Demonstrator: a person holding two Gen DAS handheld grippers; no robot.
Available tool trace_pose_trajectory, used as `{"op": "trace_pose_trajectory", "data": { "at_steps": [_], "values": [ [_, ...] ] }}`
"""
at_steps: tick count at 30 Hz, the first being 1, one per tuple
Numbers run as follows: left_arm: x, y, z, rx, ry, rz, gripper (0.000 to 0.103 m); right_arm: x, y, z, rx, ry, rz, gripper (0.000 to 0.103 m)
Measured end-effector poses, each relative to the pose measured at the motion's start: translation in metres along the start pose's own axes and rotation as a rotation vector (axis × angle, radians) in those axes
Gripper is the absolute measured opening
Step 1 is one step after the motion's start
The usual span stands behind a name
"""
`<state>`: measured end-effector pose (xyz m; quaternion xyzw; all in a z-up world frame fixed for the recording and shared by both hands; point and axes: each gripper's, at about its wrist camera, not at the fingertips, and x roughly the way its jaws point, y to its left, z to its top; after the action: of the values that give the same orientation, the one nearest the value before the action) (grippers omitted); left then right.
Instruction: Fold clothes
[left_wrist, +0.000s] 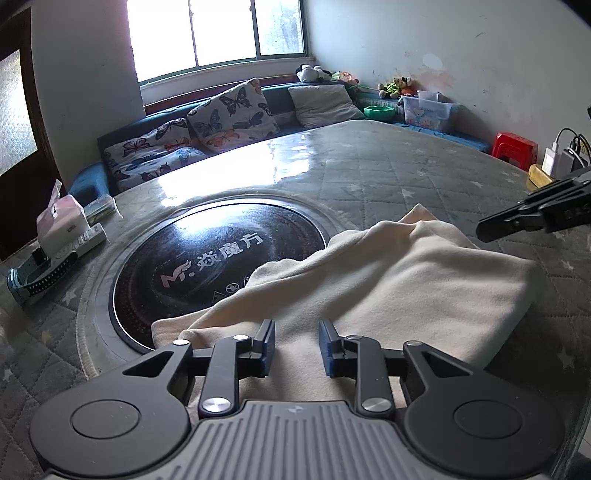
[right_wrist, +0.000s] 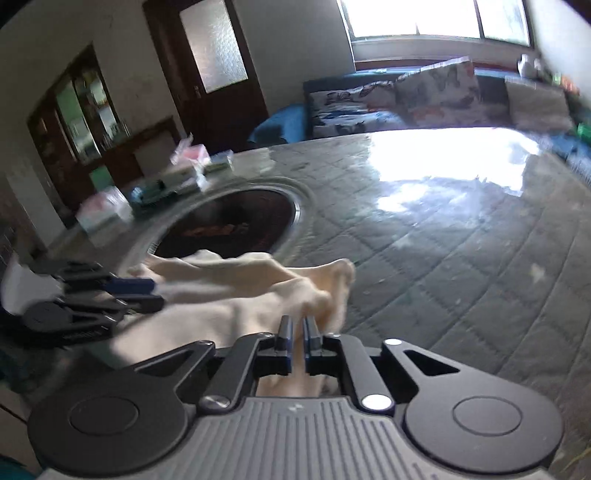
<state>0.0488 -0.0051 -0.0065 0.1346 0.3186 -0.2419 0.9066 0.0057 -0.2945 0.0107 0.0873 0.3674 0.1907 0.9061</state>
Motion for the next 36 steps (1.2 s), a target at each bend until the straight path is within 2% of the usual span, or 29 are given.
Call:
{"op": "trace_pose_trajectory", "data": {
  "at_steps": [2, 6, 8, 9, 18, 23, 27, 31, 36],
  "values": [
    [-0.004, 0.001, -0.001, -0.005, -0.005, -0.003, 0.029, 0.000, -0.005, 0.000, 0.048, -0.001, 0.028, 0.015],
    [-0.008, 0.006, -0.006, -0.017, -0.004, 0.006, 0.029, 0.021, -0.011, -0.004, 0.127, 0.031, 0.045, 0.015],
    [-0.010, 0.008, -0.009, -0.020, -0.001, 0.012, 0.029, 0.026, -0.009, -0.005, 0.130, 0.037, 0.030, 0.003],
    [-0.011, 0.008, -0.010, -0.017, -0.001, 0.016, 0.029, 0.028, -0.008, -0.005, 0.129, 0.040, 0.021, 0.003],
    [-0.019, 0.021, -0.016, -0.059, -0.007, 0.018, 0.030, 0.025, 0.020, -0.011, -0.097, 0.032, -0.163, 0.003],
    [-0.038, 0.025, -0.020, -0.090, -0.024, 0.017, 0.030, 0.005, 0.044, -0.007, -0.187, -0.032, -0.148, 0.006],
    [-0.048, 0.030, -0.029, -0.129, -0.020, -0.005, 0.030, 0.001, 0.066, -0.014, -0.288, -0.010, -0.076, 0.008],
    [-0.045, 0.035, -0.043, -0.134, 0.000, 0.009, 0.030, 0.016, 0.058, -0.028, -0.289, 0.069, -0.110, 0.006],
    [-0.048, 0.042, -0.030, -0.129, -0.015, 0.010, 0.030, 0.010, 0.057, -0.015, -0.282, 0.063, -0.078, 0.007]
  ]
}}
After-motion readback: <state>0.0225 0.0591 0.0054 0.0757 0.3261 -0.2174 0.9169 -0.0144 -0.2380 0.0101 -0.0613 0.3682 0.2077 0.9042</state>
